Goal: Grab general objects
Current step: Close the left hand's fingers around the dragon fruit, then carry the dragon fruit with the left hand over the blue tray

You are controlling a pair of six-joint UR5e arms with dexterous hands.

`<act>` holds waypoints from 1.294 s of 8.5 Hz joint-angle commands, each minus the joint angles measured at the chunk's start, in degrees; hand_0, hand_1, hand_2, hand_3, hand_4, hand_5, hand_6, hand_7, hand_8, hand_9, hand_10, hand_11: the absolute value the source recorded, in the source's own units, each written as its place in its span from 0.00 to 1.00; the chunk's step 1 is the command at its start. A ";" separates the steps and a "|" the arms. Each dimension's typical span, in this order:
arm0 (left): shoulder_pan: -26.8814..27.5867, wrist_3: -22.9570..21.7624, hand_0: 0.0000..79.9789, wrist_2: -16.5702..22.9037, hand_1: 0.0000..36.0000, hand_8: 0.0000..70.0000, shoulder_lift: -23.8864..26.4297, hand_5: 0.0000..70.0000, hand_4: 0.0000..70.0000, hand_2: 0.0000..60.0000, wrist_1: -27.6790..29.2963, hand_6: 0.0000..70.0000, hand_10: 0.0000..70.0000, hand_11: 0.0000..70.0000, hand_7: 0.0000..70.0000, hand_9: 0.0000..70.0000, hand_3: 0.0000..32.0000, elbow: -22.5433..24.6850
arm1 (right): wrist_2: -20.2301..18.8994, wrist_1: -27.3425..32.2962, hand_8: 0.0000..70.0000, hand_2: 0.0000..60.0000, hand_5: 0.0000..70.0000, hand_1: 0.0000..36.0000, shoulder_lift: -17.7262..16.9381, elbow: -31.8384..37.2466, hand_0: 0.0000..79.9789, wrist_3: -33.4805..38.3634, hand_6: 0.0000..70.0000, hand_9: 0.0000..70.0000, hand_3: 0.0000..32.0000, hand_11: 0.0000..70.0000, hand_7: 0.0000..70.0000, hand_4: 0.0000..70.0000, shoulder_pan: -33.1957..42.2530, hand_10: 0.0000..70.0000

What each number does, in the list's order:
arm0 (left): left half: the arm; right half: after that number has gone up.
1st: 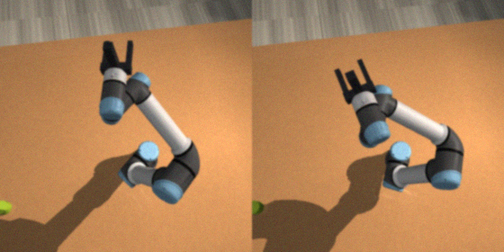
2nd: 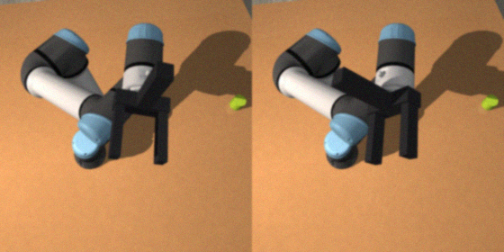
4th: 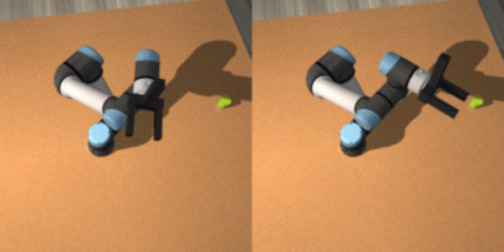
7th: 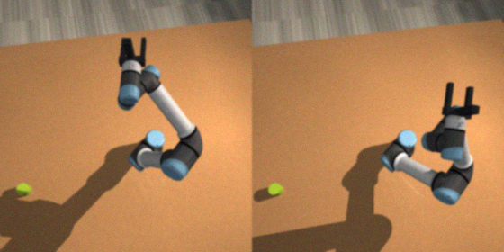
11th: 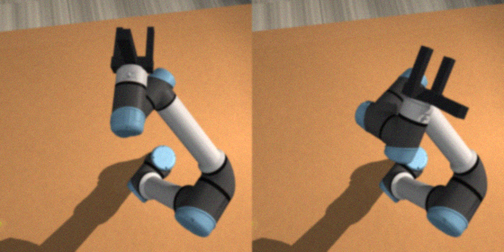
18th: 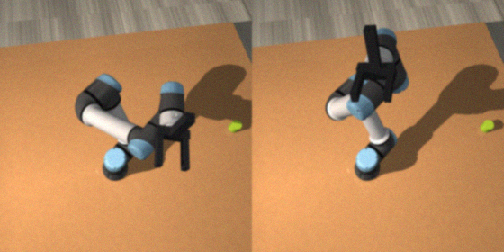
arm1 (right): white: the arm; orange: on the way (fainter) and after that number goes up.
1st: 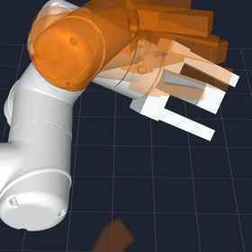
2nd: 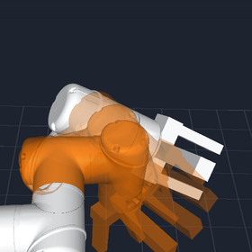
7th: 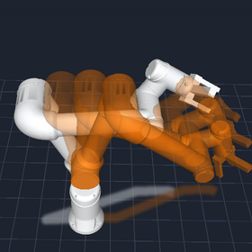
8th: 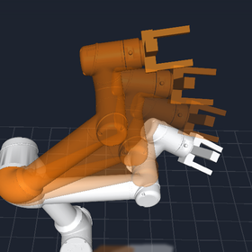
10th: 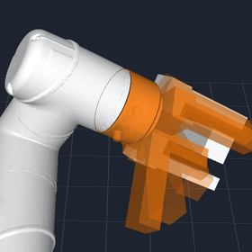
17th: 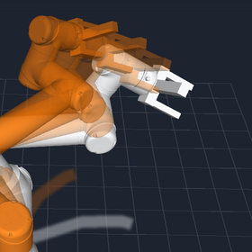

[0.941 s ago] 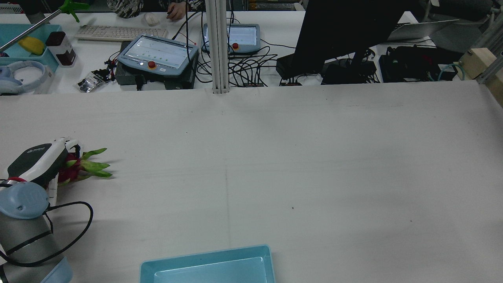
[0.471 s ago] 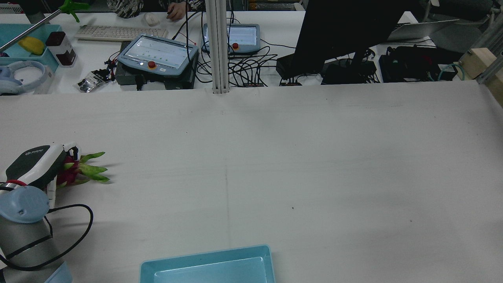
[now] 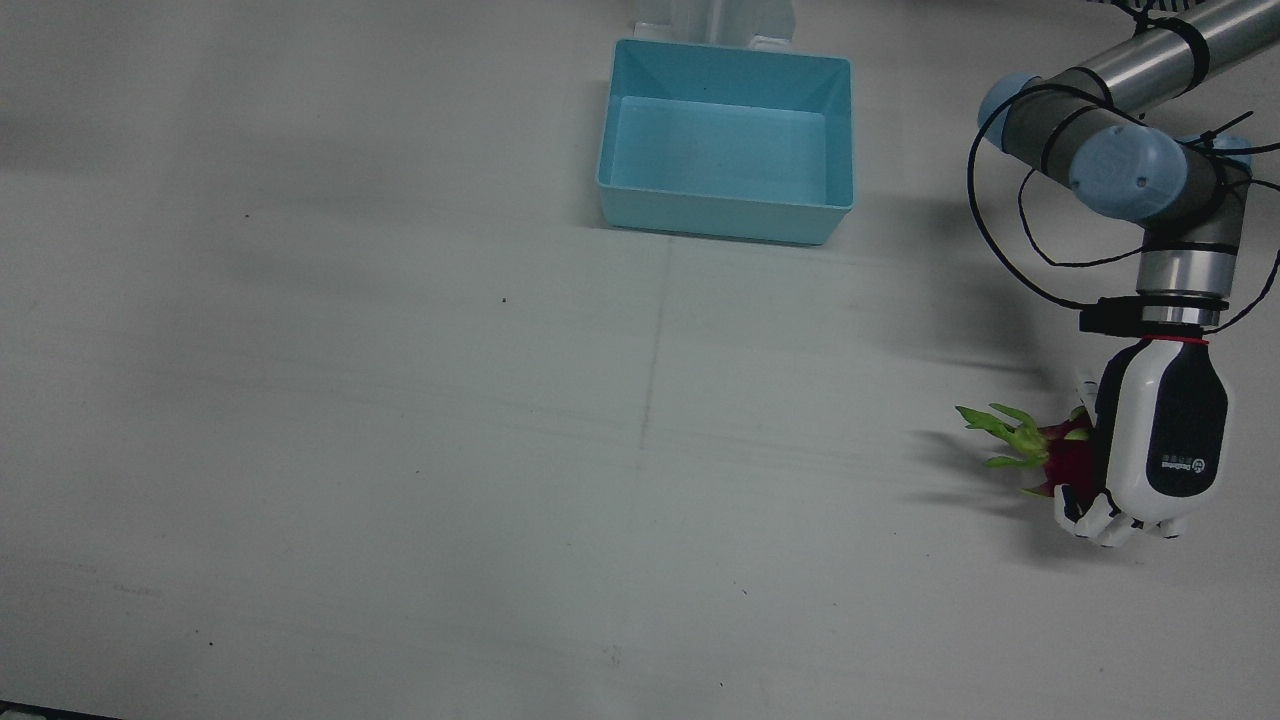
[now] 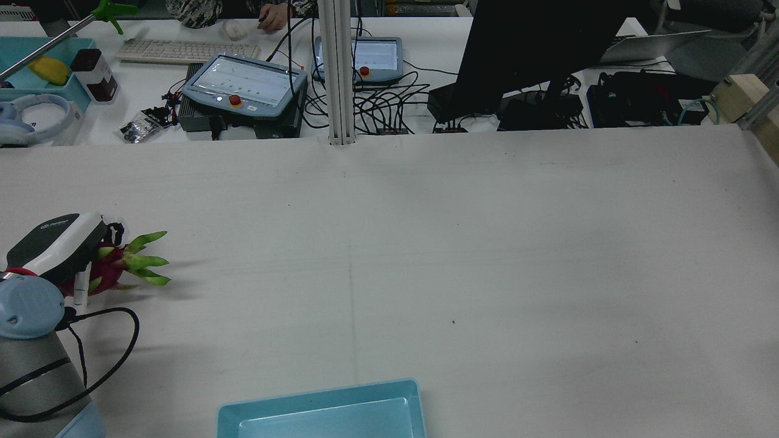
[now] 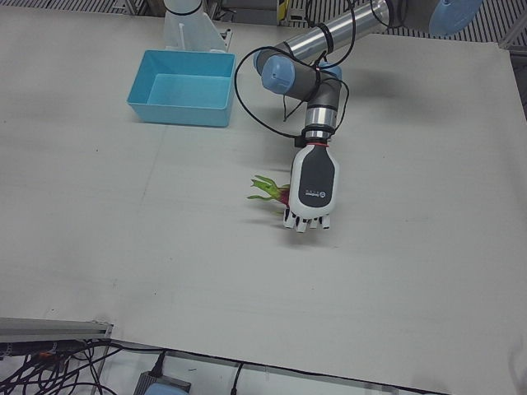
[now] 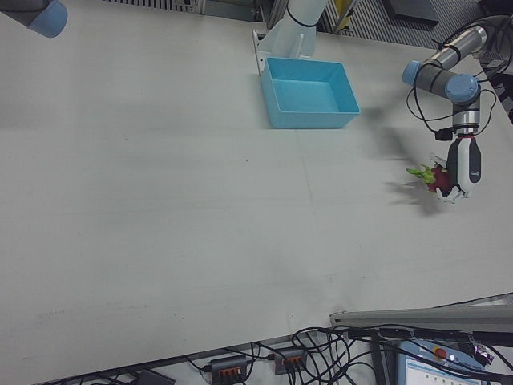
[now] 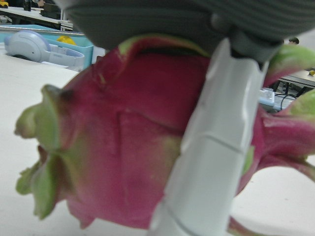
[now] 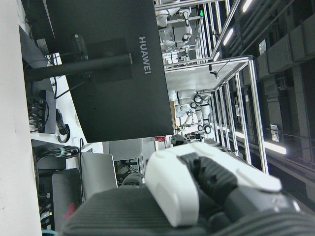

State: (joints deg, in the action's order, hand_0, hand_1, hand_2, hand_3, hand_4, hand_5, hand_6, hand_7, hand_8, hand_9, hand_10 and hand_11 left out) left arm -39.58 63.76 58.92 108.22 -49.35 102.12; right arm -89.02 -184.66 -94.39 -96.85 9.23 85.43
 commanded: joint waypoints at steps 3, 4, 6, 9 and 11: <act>-10.34 -0.65 1.00 41.20 1.00 1.00 9.60 1.00 0.49 1.00 13.05 1.00 0.92 1.00 1.00 1.00 0.00 3.88 | 0.07 0.09 0.00 0.00 0.00 0.00 0.00 0.00 0.00 0.00 0.00 0.00 0.00 0.00 0.00 0.00 0.00 0.00; -9.99 -2.92 1.00 45.45 1.00 1.00 11.12 1.00 0.59 1.00 14.71 1.00 0.97 1.00 1.00 1.00 0.00 4.05 | 0.07 0.00 0.00 0.00 0.00 0.00 0.00 0.00 0.00 0.00 0.00 0.00 0.00 0.00 0.00 0.00 0.00 0.00; -3.34 -8.99 1.00 48.73 1.00 1.00 12.19 1.00 0.72 1.00 11.95 1.00 1.00 1.00 1.00 1.00 0.00 11.64 | 0.07 0.09 0.00 0.00 0.00 0.00 0.00 0.00 0.00 0.00 0.00 0.00 0.00 0.00 0.00 0.00 0.00 0.00; 7.47 -13.64 1.00 48.22 1.00 1.00 13.76 1.00 0.81 1.00 9.72 1.00 1.00 1.00 1.00 1.00 0.00 19.76 | 0.07 0.09 0.00 0.00 0.00 0.00 0.00 0.00 0.00 0.00 0.00 0.00 0.00 0.00 0.00 0.00 0.00 0.00; 13.80 -14.10 1.00 46.12 1.00 1.00 18.50 1.00 0.86 1.00 7.26 1.00 1.00 1.00 1.00 1.00 0.00 20.92 | 0.07 0.09 0.00 0.00 0.00 0.00 0.00 0.09 0.00 0.00 0.00 0.00 0.00 0.00 0.00 0.00 0.00 0.00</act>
State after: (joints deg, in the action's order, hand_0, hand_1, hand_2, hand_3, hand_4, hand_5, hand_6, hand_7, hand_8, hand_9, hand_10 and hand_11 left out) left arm -32.81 51.06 107.05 122.47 -39.93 120.87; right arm -88.94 -184.57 -94.39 -96.82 9.23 85.43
